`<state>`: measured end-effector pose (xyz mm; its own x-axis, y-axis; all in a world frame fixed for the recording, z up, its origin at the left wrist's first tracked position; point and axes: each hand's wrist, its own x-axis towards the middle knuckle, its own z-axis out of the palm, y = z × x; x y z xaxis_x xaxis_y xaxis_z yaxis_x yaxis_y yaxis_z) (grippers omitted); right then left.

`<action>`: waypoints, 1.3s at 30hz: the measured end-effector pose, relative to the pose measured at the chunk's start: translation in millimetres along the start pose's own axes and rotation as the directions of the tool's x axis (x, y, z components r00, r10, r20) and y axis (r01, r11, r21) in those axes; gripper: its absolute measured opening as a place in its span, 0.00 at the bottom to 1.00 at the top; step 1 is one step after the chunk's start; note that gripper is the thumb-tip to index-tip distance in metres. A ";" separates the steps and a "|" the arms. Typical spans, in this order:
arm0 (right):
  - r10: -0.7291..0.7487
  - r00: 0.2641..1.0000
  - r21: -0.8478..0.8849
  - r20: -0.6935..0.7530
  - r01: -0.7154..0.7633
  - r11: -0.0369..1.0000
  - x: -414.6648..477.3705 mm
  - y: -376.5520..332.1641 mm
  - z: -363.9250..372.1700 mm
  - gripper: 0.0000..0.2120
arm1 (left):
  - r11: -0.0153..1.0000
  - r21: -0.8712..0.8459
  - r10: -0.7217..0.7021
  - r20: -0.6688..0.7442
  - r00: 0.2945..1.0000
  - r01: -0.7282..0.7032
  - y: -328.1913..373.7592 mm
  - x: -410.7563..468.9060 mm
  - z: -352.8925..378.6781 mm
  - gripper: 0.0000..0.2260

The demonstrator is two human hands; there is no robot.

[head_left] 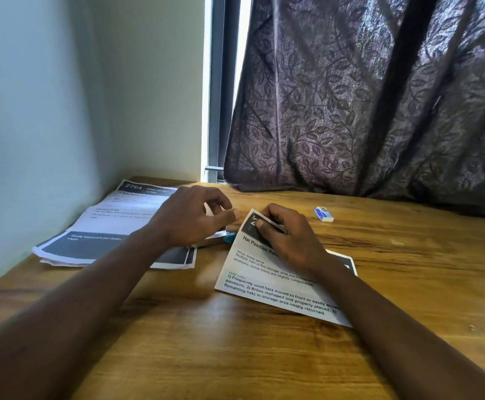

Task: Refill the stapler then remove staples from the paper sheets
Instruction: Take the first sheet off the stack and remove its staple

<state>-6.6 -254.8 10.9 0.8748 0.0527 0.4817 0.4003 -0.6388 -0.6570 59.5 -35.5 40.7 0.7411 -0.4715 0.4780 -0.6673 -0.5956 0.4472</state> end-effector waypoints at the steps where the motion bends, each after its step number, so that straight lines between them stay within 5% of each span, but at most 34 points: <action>1: -0.010 1.000 0.003 -0.014 0.010 1.000 0.3 -1.5 -0.3 0.06 | 0.998 -0.066 0.012 0.013 1.000 -0.011 5.3 0.0 1.2 0.17; 6: -0.069 0.988 -0.065 -0.137 0.061 0.996 -2.7 -6.4 -2.0 0.09 | 0.987 -0.159 -0.004 0.167 0.986 0.031 21.7 -3.1 10.7 0.02; 10: -0.105 0.946 -0.463 -0.308 -0.052 0.885 -5.7 -11.9 -18.6 0.18 | 0.938 -0.329 -0.067 0.131 0.989 0.108 28.2 -7.5 16.2 0.05; 13: -0.094 0.775 -0.492 -0.625 -0.298 0.818 -15.0 -24.3 -50.0 0.21 | 0.869 -0.476 -0.118 0.066 0.991 0.136 33.3 -12.2 22.9 0.07; 16: 0.132 0.594 -0.270 -0.794 -0.538 0.799 -39.8 -26.9 -84.1 0.25 | 0.790 -0.596 -0.150 0.035 0.988 0.141 40.8 -16.3 32.6 0.07; 21: 0.650 0.497 0.363 -0.575 -0.557 0.747 -95.2 -6.0 -105.0 0.21 | 0.749 -0.647 -0.112 0.088 0.990 0.142 59.8 -24.0 45.0 0.06; 27: 0.743 0.521 0.574 -0.421 -0.481 0.663 -131.3 -3.2 -128.5 0.10 | 0.675 -0.710 -0.091 0.187 0.978 0.199 75.6 -31.5 54.2 0.05; 30: 0.758 0.593 0.628 -0.273 -0.487 0.607 -136.4 -14.2 -140.5 0.12 | 0.658 -0.713 -0.097 0.238 0.966 0.242 81.6 -35.1 57.3 0.06; 34: 0.790 0.601 0.627 -0.124 -0.570 0.531 -141.8 -19.8 -161.4 0.18 | 0.665 -0.701 -0.087 0.270 0.959 0.258 89.0 -39.2 59.7 0.05; 37: 0.819 0.545 0.553 -0.179 -0.633 0.542 -145.1 -11.2 -174.7 0.17 | 0.697 -0.677 -0.039 0.293 0.955 0.236 91.2 -41.3 59.2 0.10; 39: 0.808 0.534 0.431 -0.250 -0.686 0.587 -150.3 -3.6 -181.8 0.17 | 0.809 -0.568 0.018 0.280 0.960 0.150 91.2 -42.8 59.1 0.15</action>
<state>-189.2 -400.0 46.3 0.7224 -0.6794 -0.1286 -0.2476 -0.0805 -0.9655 -28.7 -108.1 16.3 0.7201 -0.6452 0.2554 -0.4707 -0.1838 0.8629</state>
